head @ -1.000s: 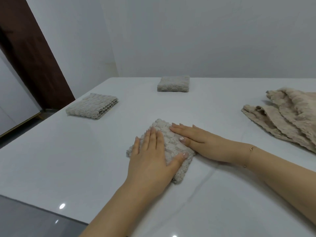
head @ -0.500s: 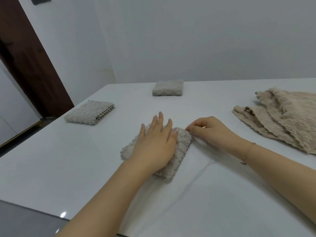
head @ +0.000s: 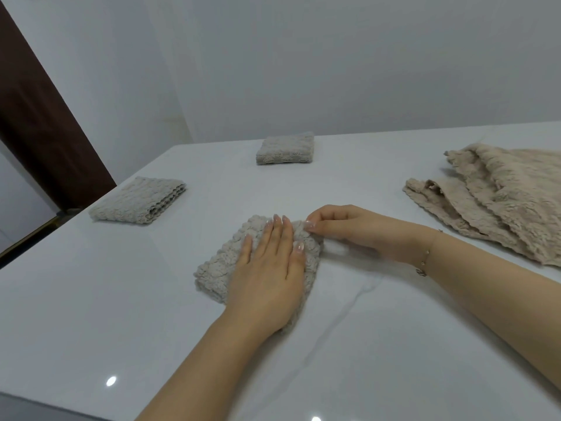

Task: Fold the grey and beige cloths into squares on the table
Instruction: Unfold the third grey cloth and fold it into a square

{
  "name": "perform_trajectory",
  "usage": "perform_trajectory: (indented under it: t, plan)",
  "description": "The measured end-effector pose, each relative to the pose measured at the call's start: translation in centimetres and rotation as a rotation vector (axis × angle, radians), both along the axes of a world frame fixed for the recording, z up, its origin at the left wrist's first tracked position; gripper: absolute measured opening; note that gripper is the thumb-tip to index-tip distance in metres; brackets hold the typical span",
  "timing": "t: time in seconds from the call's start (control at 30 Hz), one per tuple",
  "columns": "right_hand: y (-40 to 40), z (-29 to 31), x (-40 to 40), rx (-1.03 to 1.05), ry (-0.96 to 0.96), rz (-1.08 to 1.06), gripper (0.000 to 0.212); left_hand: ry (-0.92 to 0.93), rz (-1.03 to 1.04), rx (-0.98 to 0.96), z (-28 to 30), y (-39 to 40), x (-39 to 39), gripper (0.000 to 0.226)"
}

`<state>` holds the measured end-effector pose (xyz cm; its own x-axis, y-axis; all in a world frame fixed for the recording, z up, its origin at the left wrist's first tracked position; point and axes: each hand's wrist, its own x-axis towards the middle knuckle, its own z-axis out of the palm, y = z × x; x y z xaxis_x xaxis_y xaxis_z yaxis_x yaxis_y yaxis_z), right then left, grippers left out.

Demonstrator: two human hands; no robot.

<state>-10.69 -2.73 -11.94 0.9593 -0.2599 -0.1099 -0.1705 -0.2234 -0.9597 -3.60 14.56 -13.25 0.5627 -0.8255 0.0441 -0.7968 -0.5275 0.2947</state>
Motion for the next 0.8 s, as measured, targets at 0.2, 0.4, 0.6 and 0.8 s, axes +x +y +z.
perform_trajectory:
  t: [0.2, 0.4, 0.6, 0.8]
  plan:
    - [0.1, 0.6, 0.5, -0.162, 0.104, 0.073, 0.034, 0.089, -0.008, -0.07, 0.2, 0.1, 0.1, 0.053]
    - [0.0, 0.4, 0.5, -0.243, 0.051, -0.025, 0.04, 0.056, -0.012, -0.064, 0.1, 0.2, 0.3, 0.052]
    - [-0.3, -0.7, 0.6, -0.613, -0.044, -0.08, 0.046, -0.077, -0.01, 0.064, 0.0, 0.1, 0.3, 0.051]
    - [-1.6, 0.0, -0.8, -0.351, 0.038, -0.036, 0.027, -0.135, 0.022, 0.11, -0.1, -0.3, -0.1, 0.056]
